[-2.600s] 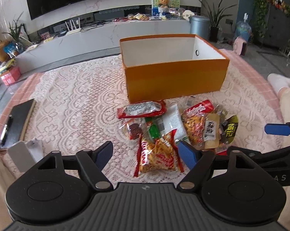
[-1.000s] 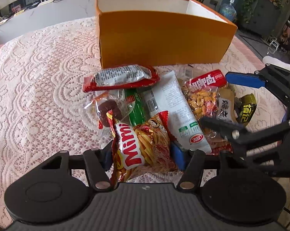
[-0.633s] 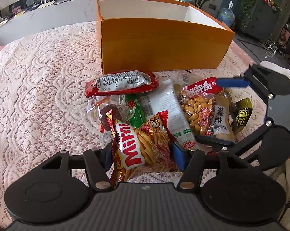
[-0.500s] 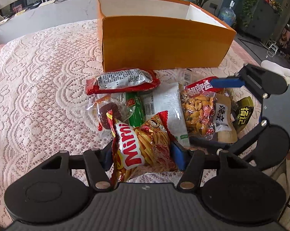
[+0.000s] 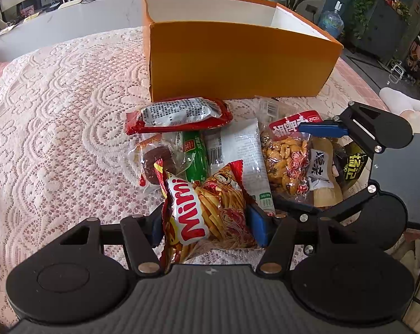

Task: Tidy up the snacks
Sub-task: 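Carry both bags over the orange box and open both tools to drop them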

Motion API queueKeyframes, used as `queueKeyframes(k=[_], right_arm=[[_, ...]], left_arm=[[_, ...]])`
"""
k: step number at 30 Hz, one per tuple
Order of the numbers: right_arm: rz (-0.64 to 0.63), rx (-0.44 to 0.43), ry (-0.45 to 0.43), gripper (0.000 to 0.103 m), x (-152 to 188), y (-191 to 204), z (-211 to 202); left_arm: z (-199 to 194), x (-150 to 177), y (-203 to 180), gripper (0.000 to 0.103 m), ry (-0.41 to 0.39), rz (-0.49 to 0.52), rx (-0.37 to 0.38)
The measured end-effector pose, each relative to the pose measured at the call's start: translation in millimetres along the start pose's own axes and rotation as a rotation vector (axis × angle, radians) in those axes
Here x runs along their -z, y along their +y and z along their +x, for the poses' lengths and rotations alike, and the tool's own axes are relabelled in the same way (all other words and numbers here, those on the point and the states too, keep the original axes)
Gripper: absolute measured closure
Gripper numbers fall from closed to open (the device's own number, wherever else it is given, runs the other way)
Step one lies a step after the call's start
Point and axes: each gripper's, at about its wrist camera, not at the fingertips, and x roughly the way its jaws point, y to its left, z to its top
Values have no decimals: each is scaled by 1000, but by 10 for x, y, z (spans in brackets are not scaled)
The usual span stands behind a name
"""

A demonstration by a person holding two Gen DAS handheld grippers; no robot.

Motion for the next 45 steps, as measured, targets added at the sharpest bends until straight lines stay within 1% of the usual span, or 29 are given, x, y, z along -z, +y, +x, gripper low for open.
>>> queueKeyframes(k=[5,9,12,17,21,26,29,31,35,38,41,45], right_arm=[[-23,46,6,24,6,74,-87],[-1,73,22,25,15,115,-207],[9,122,31,25,19,174,-332],[78,200,30,26,46,198,-547],[107,258,0,26,37,178,-742],[152,286,-56,26,-45,81,-979],[180,279,-86,26,-120,-16,-1081],[187,276,-106,26,-207,-75,-1130],[208,262,-140,26,-395,-264,-1177],[222,251,-160,26,-571,-445,-1190],[248,232,-161,26,-756,-687,-1153],[337,182,-126,26,-969,-1099,-991]], left_arm=[[-59,2,-1,35,-10,-11,6],[-121,14,-20,35,-23,-14,-2],[-161,28,-46,35,-30,-12,-3],[-244,35,-92,35,-48,-9,-3],[-357,35,-117,35,-92,-5,-1],[-521,-21,-151,35,-140,9,-17],[-640,-122,-148,35,-168,4,-11],[-705,-219,-174,35,-184,18,-24],[-752,-470,-250,35,-206,85,-78],[-762,-687,-281,35,-222,130,-79],[-731,-910,-272,35,-233,162,-56],[-578,-1252,-293,35,-207,212,-51]])
